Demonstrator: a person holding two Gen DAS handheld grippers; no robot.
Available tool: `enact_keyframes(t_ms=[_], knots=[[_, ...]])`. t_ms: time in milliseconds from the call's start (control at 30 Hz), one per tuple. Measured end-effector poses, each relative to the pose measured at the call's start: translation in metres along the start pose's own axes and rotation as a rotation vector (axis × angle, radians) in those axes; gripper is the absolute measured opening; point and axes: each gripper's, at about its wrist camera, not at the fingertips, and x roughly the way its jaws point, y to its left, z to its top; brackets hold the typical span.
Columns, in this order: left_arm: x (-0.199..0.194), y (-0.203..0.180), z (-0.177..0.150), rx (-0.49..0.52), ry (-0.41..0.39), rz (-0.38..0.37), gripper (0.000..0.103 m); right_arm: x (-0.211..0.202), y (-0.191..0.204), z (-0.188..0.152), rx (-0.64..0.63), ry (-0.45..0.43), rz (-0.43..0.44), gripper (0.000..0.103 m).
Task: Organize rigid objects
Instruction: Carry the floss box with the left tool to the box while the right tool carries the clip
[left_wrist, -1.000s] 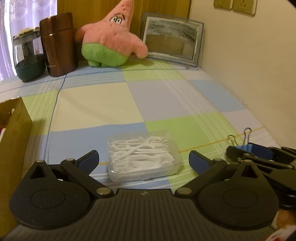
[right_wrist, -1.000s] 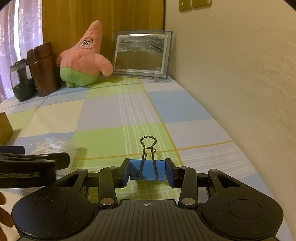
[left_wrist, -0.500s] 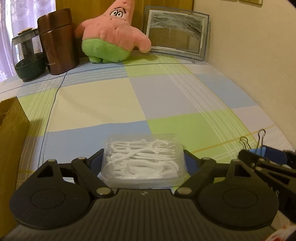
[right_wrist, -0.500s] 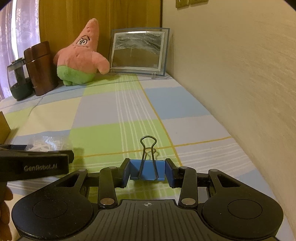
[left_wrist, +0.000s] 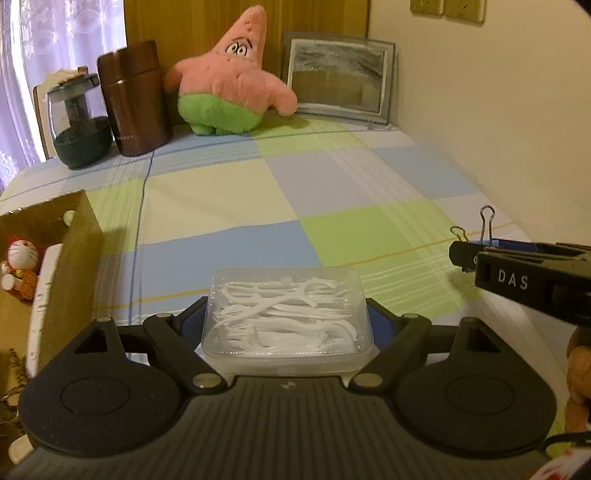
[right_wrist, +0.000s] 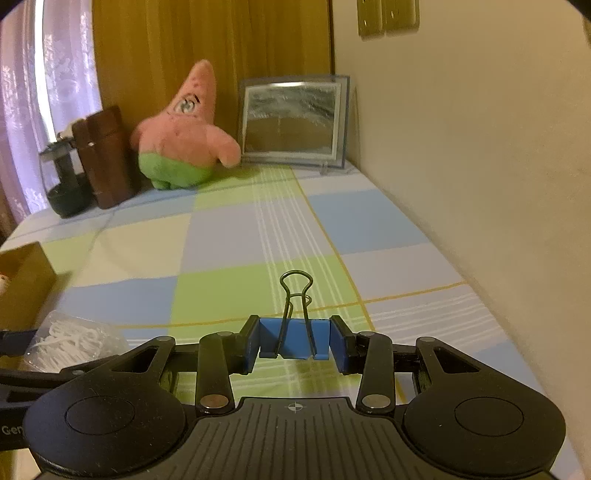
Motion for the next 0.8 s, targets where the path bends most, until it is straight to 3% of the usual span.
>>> enact_keyframes(t_ms=[367,800], knots=[[-0.077,0.006,-0.008,-0.006,-0.039,-0.020,0.083,-0.090,0.016,-0.005,0.018,-0.028,0.024,0.036],[-0.164,0.012,-0.051,0.015,-0.051,-0.022,0.083,-0.175,0.043,-0.042,0.018,-0.023,0.075,0.036]])
